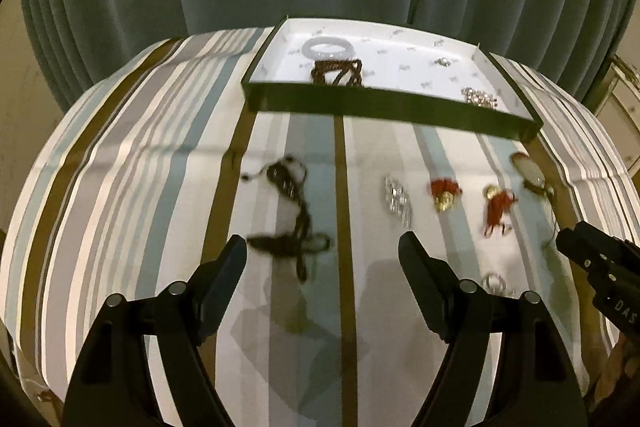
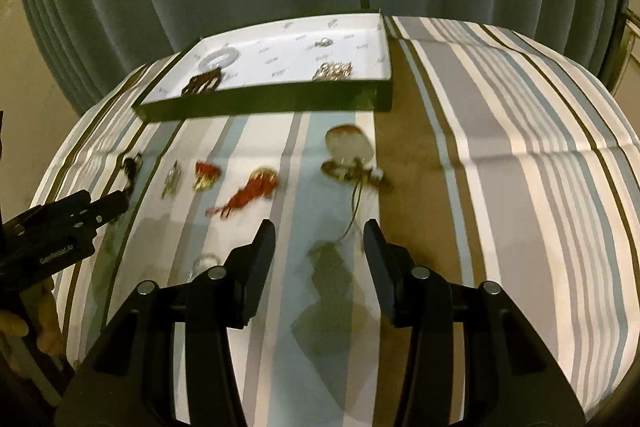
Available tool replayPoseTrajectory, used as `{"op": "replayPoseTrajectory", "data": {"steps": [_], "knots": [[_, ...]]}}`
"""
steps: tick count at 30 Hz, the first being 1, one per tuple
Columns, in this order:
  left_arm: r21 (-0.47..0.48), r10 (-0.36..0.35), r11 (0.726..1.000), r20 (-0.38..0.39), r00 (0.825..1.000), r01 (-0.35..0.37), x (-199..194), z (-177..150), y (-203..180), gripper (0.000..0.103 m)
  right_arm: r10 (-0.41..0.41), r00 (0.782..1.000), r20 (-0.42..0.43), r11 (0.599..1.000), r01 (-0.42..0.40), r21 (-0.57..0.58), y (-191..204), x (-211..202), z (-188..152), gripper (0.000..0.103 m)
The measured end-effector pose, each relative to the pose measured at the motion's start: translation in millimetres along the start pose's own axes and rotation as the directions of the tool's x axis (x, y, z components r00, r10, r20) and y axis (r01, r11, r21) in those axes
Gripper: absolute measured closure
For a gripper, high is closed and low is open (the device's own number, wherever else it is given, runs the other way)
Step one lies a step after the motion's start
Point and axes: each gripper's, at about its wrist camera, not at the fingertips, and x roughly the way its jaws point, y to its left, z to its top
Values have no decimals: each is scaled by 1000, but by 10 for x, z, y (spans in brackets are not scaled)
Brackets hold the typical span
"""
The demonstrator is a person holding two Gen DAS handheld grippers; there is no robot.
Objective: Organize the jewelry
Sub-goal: 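Withdraw both open tools from the box back over the remaining jewelry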
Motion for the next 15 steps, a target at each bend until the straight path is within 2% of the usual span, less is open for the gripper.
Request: {"op": "replayPoseTrajectory", "data": {"steps": [5, 15], "knots": [[5, 7, 1000, -4, 1000, -7, -46, -137, 37, 26, 16, 1000, -17, 1000, -16, -20, 100, -24, -141, 58], [-54, 27, 998, -9, 1000, -27, -41, -216, 260, 26, 32, 999, -23, 998, -33, -47, 224, -34, -221, 58]]}}
